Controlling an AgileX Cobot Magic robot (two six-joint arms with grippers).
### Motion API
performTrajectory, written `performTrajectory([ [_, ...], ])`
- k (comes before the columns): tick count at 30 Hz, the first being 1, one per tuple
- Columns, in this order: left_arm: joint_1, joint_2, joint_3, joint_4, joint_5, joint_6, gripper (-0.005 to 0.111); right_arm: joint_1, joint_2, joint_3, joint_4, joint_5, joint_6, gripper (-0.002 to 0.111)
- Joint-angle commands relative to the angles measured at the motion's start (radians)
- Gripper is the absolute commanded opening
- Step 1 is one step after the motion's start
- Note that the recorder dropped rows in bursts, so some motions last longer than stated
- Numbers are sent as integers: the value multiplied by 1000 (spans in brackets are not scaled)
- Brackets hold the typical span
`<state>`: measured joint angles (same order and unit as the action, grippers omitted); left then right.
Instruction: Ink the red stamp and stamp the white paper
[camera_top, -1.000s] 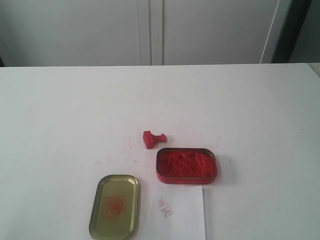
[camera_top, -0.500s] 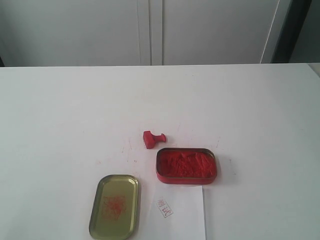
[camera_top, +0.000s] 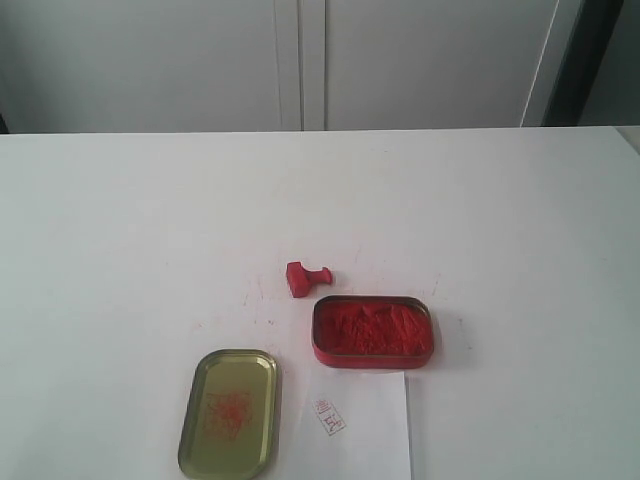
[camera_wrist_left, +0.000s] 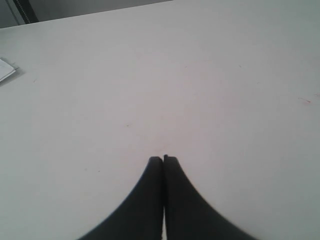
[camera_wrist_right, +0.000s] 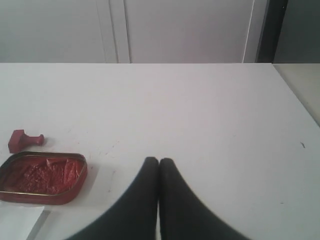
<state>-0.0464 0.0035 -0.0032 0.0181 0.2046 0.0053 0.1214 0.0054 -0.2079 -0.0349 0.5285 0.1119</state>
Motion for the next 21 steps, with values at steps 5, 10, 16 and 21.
performTrajectory([
  [5, 4, -3, 3, -1, -2, 3, 0, -1, -5, 68, -22, -125, -2, 0],
  [10, 4, -3, 3, -1, -2, 3, 0, -1, -5, 110, -22, -142, -2, 0],
  [16, 4, -3, 3, -1, -2, 3, 0, -1, -5, 159, -24, -147, -2, 0],
  [21, 4, -3, 3, -1, -2, 3, 0, -1, -5, 188, -28, -151, -2, 0],
])
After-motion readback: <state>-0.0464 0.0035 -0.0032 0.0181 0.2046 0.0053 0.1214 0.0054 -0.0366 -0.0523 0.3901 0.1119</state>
